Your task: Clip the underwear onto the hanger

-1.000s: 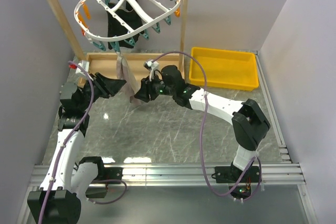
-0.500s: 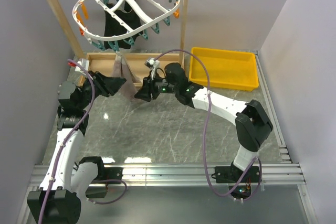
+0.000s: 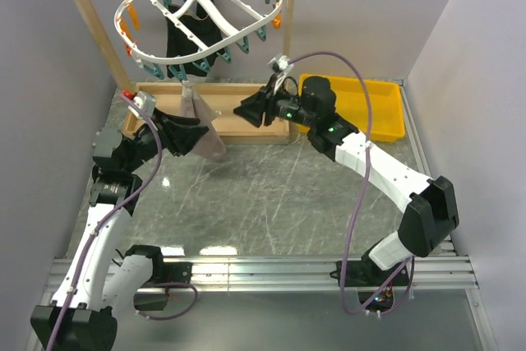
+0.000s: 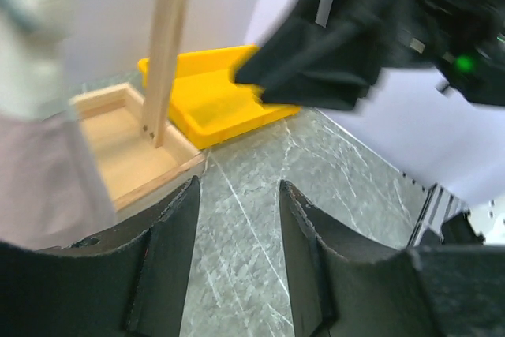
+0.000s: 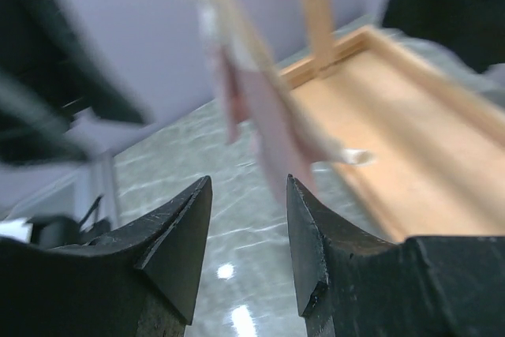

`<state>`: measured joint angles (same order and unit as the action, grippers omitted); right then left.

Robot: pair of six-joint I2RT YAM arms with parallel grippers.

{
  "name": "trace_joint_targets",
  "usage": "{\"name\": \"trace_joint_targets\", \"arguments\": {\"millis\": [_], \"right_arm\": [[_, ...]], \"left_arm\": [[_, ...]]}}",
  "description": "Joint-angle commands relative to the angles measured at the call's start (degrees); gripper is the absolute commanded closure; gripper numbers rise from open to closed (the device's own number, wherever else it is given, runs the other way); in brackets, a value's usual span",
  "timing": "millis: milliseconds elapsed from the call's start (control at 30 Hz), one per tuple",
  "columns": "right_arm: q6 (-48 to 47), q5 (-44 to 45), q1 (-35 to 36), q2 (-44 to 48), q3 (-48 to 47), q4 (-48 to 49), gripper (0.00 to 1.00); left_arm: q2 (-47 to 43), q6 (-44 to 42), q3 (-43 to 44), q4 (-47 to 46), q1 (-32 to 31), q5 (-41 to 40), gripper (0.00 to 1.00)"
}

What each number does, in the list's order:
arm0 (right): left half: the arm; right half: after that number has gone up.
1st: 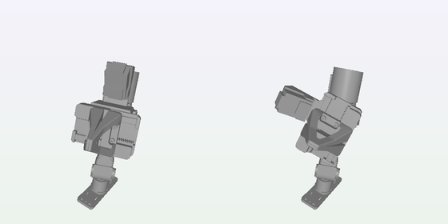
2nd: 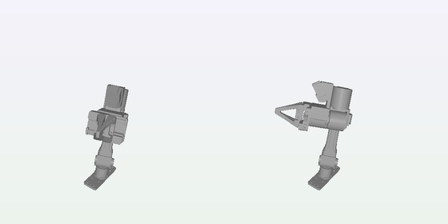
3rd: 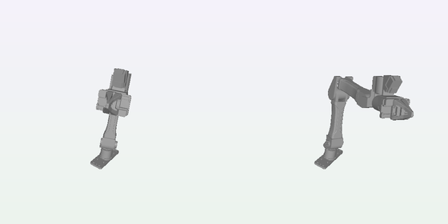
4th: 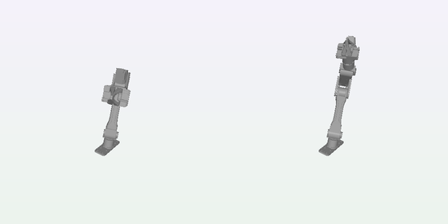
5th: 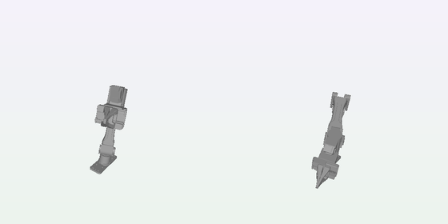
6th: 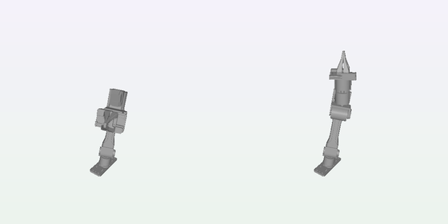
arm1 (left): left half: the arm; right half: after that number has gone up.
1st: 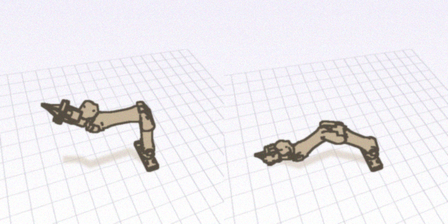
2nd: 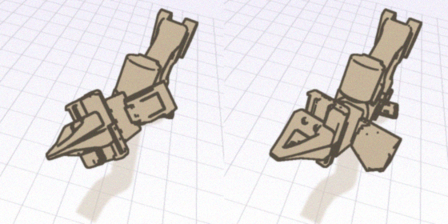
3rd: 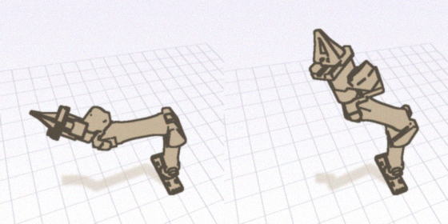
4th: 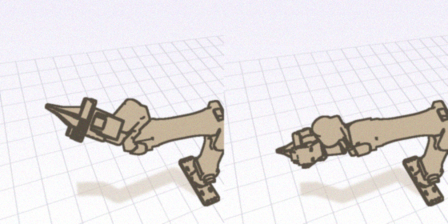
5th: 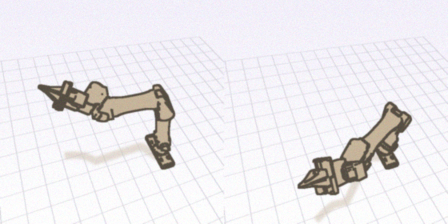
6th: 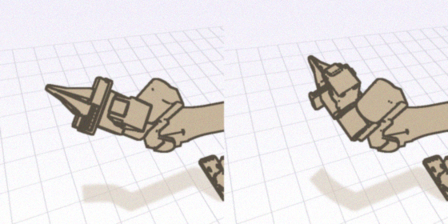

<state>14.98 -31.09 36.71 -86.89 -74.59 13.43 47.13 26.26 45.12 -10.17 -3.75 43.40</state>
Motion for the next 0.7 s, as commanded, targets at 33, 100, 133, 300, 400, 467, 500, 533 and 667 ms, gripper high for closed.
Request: {"name": "trace_joint_targets", "arguments": {"millis": [33,100,133,300,400,467,500,533,667], "right_arm": [[-0.74,2.35,-4.53,0.5,-2.84,1.42,0.5],[-1.71,3.31,-5.59,-0.03,-5.03,0.98,0.5],[-1.97,3.49,-6.55,-0.9,-5.74,1.07,0.5],[-2.5,3.93,-8.05,-3.89,-10.92,3.62,0.47],[-3.38,4.81,-8.14,-6.53,-13.82,5.11,0.46],[-3.91,5.78,-8.14,-7.41,-15.58,6.16,0.46],[-4.08,5.78,-8.14,-8.11,-16.11,6.43,0.46],[-4.26,5.95,-8.14,-8.38,-17.07,6.95,0.46],[-4.0,6.65,-8.14,-9.7,-19.54,7.4,0.46]], "left_arm": [[-0.73,-5.26,3.74,-0.46,-2.4,-3.22,0.5],[0.49,-4.82,4.88,-0.37,-2.84,-5.33,0.52],[0.85,-4.03,5.67,-1.33,-2.84,-5.86,0.52],[3.4,-3.58,7.61,-3.1,-5.82,-7.36,0.5],[4.45,-5.08,8.84,-3.27,-8.37,-9.46,0.49],[5.16,-5.43,9.63,-3.62,-10.75,-12.01,0.49],[5.33,-5.26,9.89,-4.23,-11.45,-14.2,0.49],[5.6,-4.91,9.98,-4.67,-13.46,-16.04,0.49],[6.91,-7.44,9.37,-8.18,-20.41,-25.36,0.45]]}}
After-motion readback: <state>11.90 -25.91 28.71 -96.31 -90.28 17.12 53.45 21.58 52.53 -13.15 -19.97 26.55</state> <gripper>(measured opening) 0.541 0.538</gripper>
